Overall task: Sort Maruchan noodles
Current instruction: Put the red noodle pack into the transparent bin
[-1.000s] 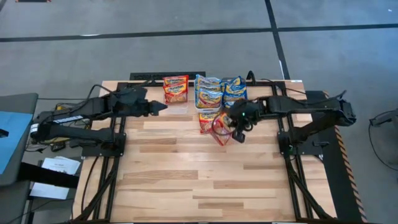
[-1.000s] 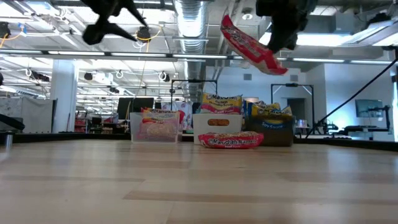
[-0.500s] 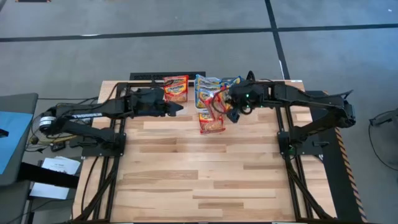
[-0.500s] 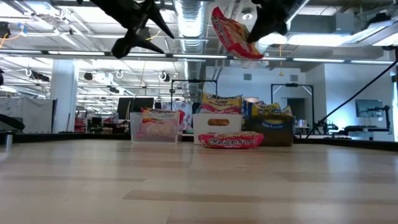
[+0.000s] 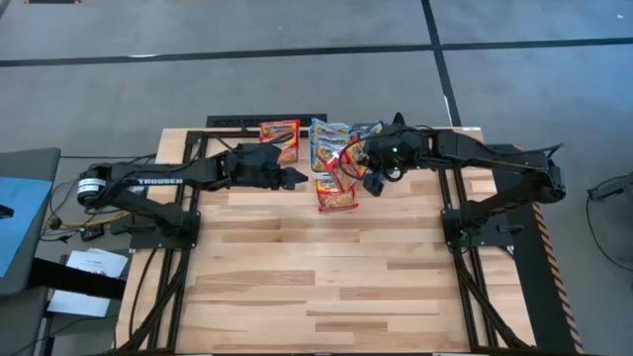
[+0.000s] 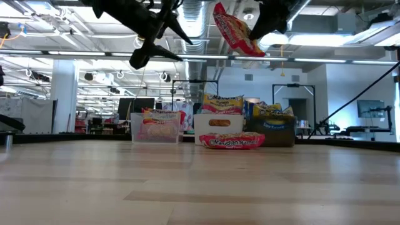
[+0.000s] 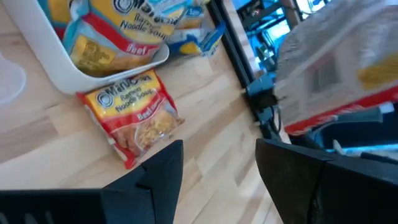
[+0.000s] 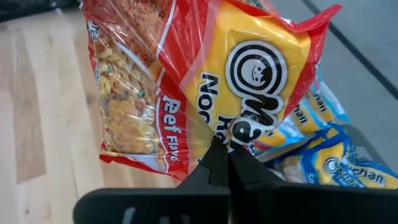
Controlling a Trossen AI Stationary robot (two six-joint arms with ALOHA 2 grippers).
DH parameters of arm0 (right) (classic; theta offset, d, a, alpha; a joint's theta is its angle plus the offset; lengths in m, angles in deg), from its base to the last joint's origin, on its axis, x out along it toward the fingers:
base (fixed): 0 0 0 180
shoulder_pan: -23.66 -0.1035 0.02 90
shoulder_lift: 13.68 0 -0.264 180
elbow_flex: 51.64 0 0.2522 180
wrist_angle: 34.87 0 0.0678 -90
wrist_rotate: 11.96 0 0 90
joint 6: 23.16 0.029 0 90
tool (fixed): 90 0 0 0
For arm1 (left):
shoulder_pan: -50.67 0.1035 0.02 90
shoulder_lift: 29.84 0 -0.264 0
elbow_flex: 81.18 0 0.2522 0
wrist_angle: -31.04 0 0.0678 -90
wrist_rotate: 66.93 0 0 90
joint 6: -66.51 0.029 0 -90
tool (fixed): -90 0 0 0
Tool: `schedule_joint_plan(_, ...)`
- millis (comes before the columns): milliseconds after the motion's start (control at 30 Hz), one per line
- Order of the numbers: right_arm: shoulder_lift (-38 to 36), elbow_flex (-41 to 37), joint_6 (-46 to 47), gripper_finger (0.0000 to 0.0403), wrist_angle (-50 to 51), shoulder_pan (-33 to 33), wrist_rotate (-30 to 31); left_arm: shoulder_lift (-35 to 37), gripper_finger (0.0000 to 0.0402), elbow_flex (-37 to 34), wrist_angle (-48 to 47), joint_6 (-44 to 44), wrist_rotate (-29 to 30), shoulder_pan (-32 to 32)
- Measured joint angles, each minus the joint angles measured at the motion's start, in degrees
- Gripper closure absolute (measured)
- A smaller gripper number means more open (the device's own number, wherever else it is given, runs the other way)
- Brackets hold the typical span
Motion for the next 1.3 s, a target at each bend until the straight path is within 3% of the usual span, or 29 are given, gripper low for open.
schedule_joint_plan(267, 3.2, -0.2, 2.5, 0.0403, 4.6, -4.6, -1.1, -1.1, 0.0214, 0.0, 4.6, -5.0, -5.3, -0.4)
schedule_joint_plan(633, 15.8, 1.3, 3.7, 0.0401, 4.8, -10.9, -3.2, -1.1, 0.0214, 0.0, 3.3, -3.4, -7.0, -0.9)
schedule_joint_plan(967, 25.7, 11.1, 0.2, 0.0401, 7.3, -13.0, -4.1, -1.1, 0.0214, 0.0, -2.8, -3.9, -10.0, -2.7)
schedule_joint_plan(1300, 30.1, 18.9, -2.4, 0.0400, 8.1, -13.1, -4.6, -1.1, 0.0214, 0.0, -4.6, -3.6, -11.4, -4.0)
